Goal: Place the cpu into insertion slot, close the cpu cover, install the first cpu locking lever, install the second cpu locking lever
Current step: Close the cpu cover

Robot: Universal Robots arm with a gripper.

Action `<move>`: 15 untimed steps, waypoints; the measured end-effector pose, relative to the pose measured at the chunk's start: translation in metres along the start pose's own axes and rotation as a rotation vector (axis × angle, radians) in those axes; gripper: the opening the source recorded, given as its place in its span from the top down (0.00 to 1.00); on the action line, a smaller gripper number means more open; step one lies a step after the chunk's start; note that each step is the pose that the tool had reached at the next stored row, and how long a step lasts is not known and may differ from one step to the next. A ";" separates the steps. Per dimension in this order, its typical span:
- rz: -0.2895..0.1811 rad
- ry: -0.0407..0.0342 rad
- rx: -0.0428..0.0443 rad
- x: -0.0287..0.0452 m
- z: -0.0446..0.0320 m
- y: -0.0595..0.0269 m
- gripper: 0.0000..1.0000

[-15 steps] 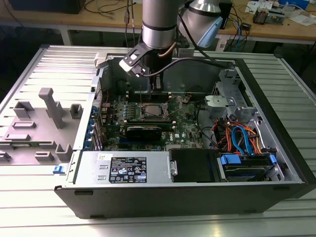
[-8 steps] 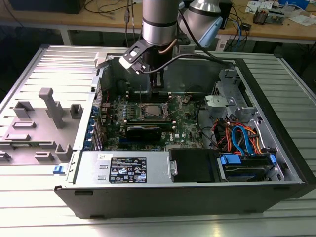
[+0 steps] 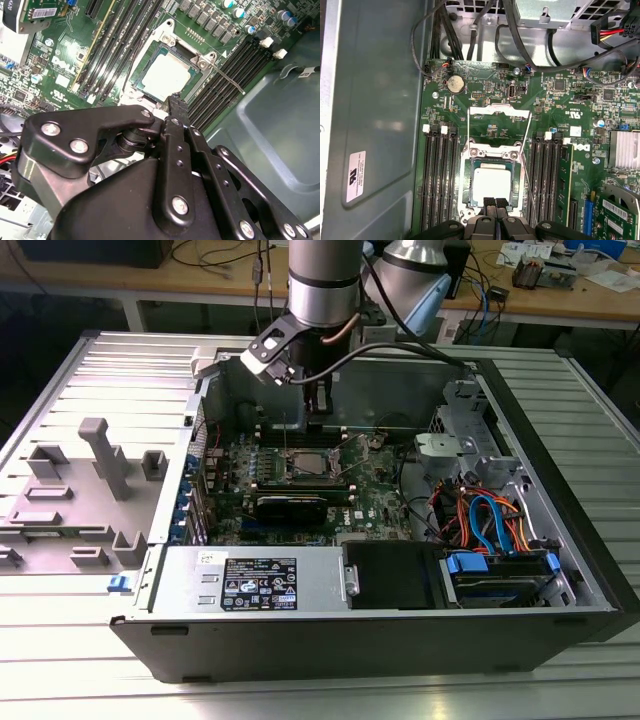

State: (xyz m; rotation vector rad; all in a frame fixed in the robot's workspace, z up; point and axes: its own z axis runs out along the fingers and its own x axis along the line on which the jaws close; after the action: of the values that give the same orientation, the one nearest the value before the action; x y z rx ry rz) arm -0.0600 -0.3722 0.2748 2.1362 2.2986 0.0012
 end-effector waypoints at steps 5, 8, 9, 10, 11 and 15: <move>0.000 0.0000 0.0000 0.0000 -0.0003 0.0000 0.89; 0.000 -0.0001 0.0001 0.0000 -0.0005 0.0000 0.89; 0.000 -0.0001 0.0000 0.0000 -0.0005 0.0000 0.89; 0.000 -0.0003 0.0001 -0.0001 -0.0006 0.0003 0.89; 0.000 -0.0003 0.0002 -0.0001 -0.0006 0.0008 0.89; 0.000 -0.0001 0.0001 -0.0003 -0.0005 0.0037 0.89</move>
State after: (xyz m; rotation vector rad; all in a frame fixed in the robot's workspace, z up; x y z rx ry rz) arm -0.0564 -0.3723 0.2754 2.1361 2.2986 0.0010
